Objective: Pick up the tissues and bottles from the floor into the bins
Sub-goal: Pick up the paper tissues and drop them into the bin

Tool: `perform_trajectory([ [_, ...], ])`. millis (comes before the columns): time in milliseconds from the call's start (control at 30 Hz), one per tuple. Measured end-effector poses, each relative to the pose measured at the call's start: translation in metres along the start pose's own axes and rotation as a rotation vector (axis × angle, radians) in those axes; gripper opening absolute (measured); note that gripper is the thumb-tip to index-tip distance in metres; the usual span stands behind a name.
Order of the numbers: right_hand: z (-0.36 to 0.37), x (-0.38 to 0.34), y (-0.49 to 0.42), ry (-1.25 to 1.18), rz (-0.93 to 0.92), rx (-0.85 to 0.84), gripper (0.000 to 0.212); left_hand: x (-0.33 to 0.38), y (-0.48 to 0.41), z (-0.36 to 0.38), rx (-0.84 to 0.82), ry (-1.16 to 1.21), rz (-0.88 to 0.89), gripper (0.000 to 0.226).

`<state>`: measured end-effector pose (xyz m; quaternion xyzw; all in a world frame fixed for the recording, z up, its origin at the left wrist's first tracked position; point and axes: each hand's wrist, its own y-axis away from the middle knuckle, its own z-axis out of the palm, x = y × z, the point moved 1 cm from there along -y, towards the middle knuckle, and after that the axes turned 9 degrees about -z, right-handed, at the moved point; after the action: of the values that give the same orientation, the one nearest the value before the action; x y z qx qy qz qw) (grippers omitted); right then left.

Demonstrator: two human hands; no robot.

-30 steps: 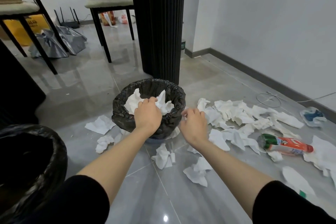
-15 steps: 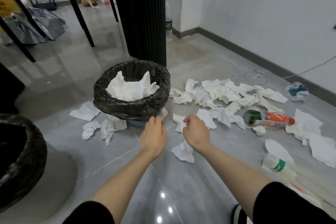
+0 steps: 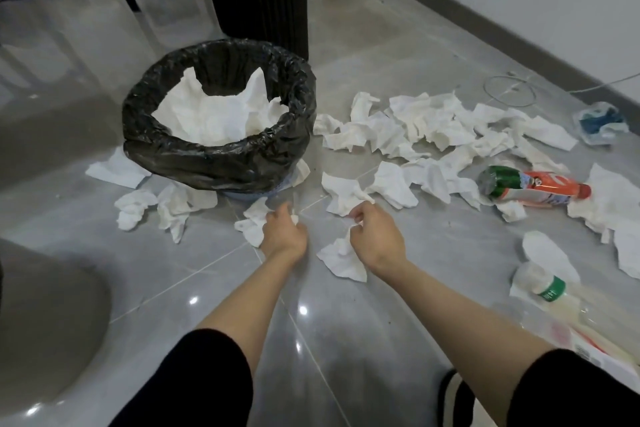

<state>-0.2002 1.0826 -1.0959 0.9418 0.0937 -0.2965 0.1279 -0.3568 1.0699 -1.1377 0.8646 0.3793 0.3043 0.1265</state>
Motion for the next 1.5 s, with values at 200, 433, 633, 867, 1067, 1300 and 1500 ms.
perform_trajectory([
  [200, 0.001, 0.005, -0.005, -0.086, 0.049, 0.047, 0.036, 0.002, -0.018, -0.002, 0.023, -0.036, -0.042, 0.035],
  [433, -0.003, -0.004, 0.0, -0.142, 0.056, 0.073, 0.036, 0.004, 0.0, -0.012, 0.009, -0.024, -0.034, 0.032],
  [633, -0.016, -0.026, 0.017, -0.239, 0.037, 0.14, 0.034, 0.012, 0.03, -0.041, -0.035, 0.105, 0.08, 0.033],
  [867, -0.05, -0.071, 0.035, -0.204, -0.143, 0.218, 0.032, 0.021, 0.072, -0.104, 0.046, 0.192, 0.324, 0.032],
  [1067, -0.069, -0.133, 0.041, -0.274, -0.274, 0.275, 0.03, 0.009, 0.099, -0.172, 0.211, 0.353, 0.416, 0.028],
  [1300, -0.054, -0.203, 0.056, -0.342, -0.37, 0.221, 0.031, -0.023, 0.127, -0.252, 0.42, 0.507, 0.365, 0.027],
  [1500, -0.035, -0.248, 0.075, -0.39, -0.455, 0.109, 0.027, -0.078, 0.134, -0.305, 0.607, 0.617, 0.149, 0.027],
])
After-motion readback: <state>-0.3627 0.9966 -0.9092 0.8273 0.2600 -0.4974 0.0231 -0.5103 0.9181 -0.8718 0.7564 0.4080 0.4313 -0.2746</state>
